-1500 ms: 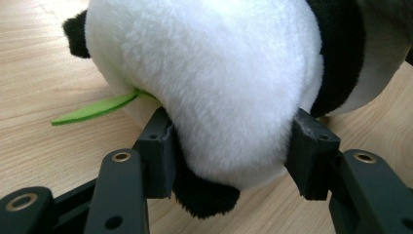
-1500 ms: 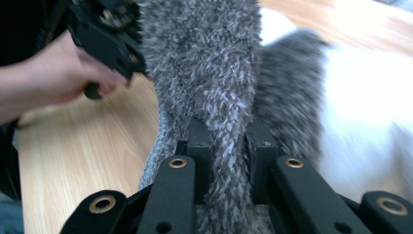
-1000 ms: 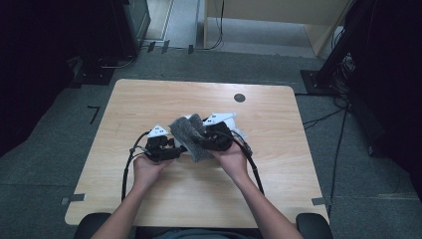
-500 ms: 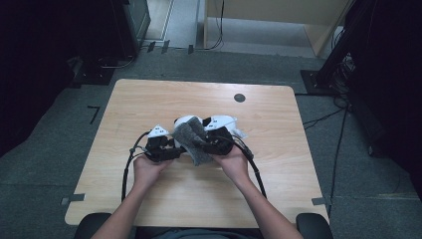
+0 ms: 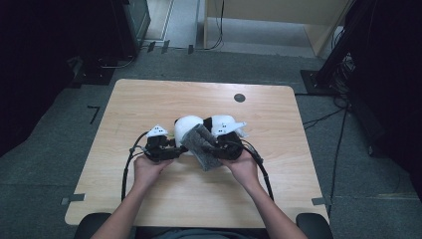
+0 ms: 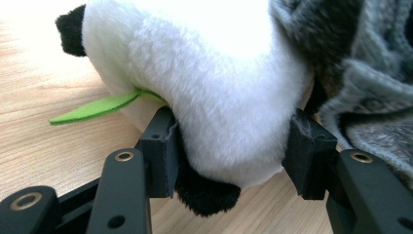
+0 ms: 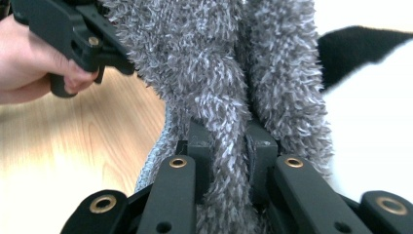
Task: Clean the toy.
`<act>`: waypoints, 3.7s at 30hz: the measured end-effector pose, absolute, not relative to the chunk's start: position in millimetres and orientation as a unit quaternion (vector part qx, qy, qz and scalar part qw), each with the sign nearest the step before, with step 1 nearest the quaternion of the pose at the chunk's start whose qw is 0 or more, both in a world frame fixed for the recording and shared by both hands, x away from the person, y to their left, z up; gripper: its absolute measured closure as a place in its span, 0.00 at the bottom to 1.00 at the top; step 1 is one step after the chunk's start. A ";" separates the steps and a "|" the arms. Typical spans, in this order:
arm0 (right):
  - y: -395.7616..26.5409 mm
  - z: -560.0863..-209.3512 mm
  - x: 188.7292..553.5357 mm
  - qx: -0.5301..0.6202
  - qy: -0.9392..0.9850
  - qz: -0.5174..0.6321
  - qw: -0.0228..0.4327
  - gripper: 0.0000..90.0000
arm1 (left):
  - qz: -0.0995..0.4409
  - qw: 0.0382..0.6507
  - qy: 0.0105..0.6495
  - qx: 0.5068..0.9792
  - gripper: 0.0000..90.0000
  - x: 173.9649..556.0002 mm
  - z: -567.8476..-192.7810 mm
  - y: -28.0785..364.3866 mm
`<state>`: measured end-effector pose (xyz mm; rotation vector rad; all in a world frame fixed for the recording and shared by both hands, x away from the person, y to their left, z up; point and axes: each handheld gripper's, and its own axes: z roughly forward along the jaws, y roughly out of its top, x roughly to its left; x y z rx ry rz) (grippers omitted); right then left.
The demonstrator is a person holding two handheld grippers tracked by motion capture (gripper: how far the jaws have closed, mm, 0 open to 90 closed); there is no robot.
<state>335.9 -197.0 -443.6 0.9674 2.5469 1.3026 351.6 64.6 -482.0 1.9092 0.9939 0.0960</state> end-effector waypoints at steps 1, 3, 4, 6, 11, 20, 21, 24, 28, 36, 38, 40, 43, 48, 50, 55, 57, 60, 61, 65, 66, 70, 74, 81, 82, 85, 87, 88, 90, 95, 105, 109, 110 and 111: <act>-198.5 -443.6 335.2 0.321 0.842 0.429 0.060 0.87 | 0.040 0.474 0.406 0.780 0.51 351.5 -481.9 64.4; -203.7 -444.2 333.4 0.322 0.841 0.431 0.056 0.87 | 0.044 0.472 0.405 0.782 0.51 350.9 -481.6 63.6; -205.9 -444.4 332.1 0.324 0.841 0.429 0.054 0.87 | 0.045 0.471 0.404 0.782 0.51 350.8 -481.4 63.3; -210.2 -445.4 329.6 0.324 0.842 0.427 0.055 0.87 | 0.043 0.472 0.403 0.783 0.52 350.9 -481.6 63.7; -222.4 -447.3 324.3 0.328 0.843 0.423 0.052 0.87 | 0.045 0.470 0.400 0.785 0.54 350.6 -481.5 63.5; -246.6 -444.7 313.6 0.339 0.845 0.409 0.063 0.86 | 0.046 0.470 0.398 0.787 0.56 351.1 -481.6 64.0; -250.0 -444.5 313.0 0.341 0.844 0.409 0.063 0.86 | 0.046 0.469 0.398 0.787 0.56 351.1 -481.6 64.0; -258.6 -443.6 311.5 0.348 0.842 0.407 0.067 0.86 | 0.047 0.469 0.397 0.788 0.56 351.1 -481.4 63.8; -268.7 -443.5 310.7 0.357 0.840 0.404 0.070 0.86 | 0.049 0.466 0.396 0.789 0.56 350.7 -481.0 63.5; -286.2 -444.7 312.5 0.377 0.831 0.401 0.079 0.86 | 0.049 0.467 0.396 0.789 0.56 351.0 -481.1 63.7; -289.8 -445.0 313.3 0.381 0.829 0.401 0.081 0.86 | 0.049 0.467 0.396 0.789 0.56 350.9 -481.0 63.7; -292.7 -445.2 314.1 0.387 0.826 0.401 0.083 0.86 | 0.049 0.467 0.396 0.789 0.56 350.9 -481.0 63.7; -296.0 -445.6 315.1 0.391 0.824 0.400 0.086 0.86 | 0.048 0.467 0.396 0.789 0.56 351.0 -481.0 63.8; -303.1 -447.3 317.3 0.405 0.819 0.398 0.091 0.86 | 0.049 0.466 0.397 0.789 0.56 350.9 -480.9 63.8; -307.3 -447.7 318.2 0.412 0.815 0.396 0.095 0.86 | 0.049 0.467 0.398 0.789 0.56 351.2 -480.9 64.2; -314.6 -448.3 321.1 0.424 0.808 0.394 0.110 0.86 | 0.051 0.465 0.398 0.789 0.56 351.1 -480.7 64.1; -316.1 -449.2 323.1 0.431 0.805 0.394 0.110 0.86 | 0.052 0.465 0.398 0.789 0.56 351.0 -480.7 64.0; -317.9 -450.4 326.9 0.438 0.799 0.395 0.114 0.86 | 0.051 0.466 0.398 0.788 0.55 351.2 -480.9 64.2; -318.5 -450.5 328.3 0.439 0.799 0.395 0.117 0.86 | 0.051 0.466 0.398 0.789 0.55 351.2 -480.8 64.2; -320.2 -448.4 330.8 0.444 0.793 0.397 0.125 0.86 | 0.051 0.465 0.400 0.788 0.55 351.4 -480.8 64.6; -321.5 -447.9 331.3 0.447 0.791 0.397 0.128 0.86 | 0.051 0.465 0.399 0.788 0.55 351.4 -480.8 64.7; -327.3 -444.4 333.4 0.455 0.783 0.402 0.134 0.86 | 0.051 0.464 0.400 0.788 0.54 351.3 -480.8 64.8; -332.3 -431.2 338.4 0.463 0.766 0.421 0.148 0.86 | 0.053 0.464 0.400 0.789 0.53 350.9 -480.6 64.2; -326.1 -419.1 359.3 0.476 0.751 0.432 0.151 0.85 | 0.060 0.462 0.398 0.790 0.53 350.4 -481.1 63.3; -322.7 -418.9 361.9 0.475 0.751 0.434 0.148 0.85 | 0.060 0.462 0.398 0.790 0.53 350.4 -481.1 63.2; -308.8 -420.8 371.2 0.469 0.756 0.435 0.136 0.85 | 0.061 0.460 0.398 0.791 0.52 350.4 -481.4 63.1; -300.6 -423.9 375.3 0.467 0.761 0.432 0.129 0.85 | 0.063 0.459 0.397 0.792 0.52 350.4 -481.7 63.1; -296.1 -426.5 377.3 0.465 0.763 0.430 0.127 0.85 | 0.062 0.459 0.399 0.792 0.52 350.6 -482.0 63.2; -289.4 -431.6 379.0 0.469 0.763 0.427 0.126 0.85 | 0.063 0.457 0.401 0.791 0.52 351.0 -482.5 63.8; -291.3 -443.8 380.0 0.481 0.752 0.436 0.114 0.86 | 0.076 0.455 0.399 0.793 0.52 349.6 -482.3 61.8; -287.7 -473.3 379.6 0.494 0.777 0.379 0.092 0.86 | 0.074 0.457 0.400 0.791 0.52 349.8 -483.2 62.5; -283.1 -481.5 381.0 0.493 0.784 0.366 0.087 0.86 | 0.073 0.457 0.400 0.791 0.52 349.8 -483.3 62.9; -283.0 -481.6 381.2 0.494 0.784 0.366 0.085 0.86 | 0.073 0.457 0.400 0.791 0.52 349.8 -483.3 62.9; -283.2 -481.6 381.5 0.493 0.785 0.366 0.085 0.86 | 0.073 0.457 0.400 0.791 0.52 349.8 -483.3 62.9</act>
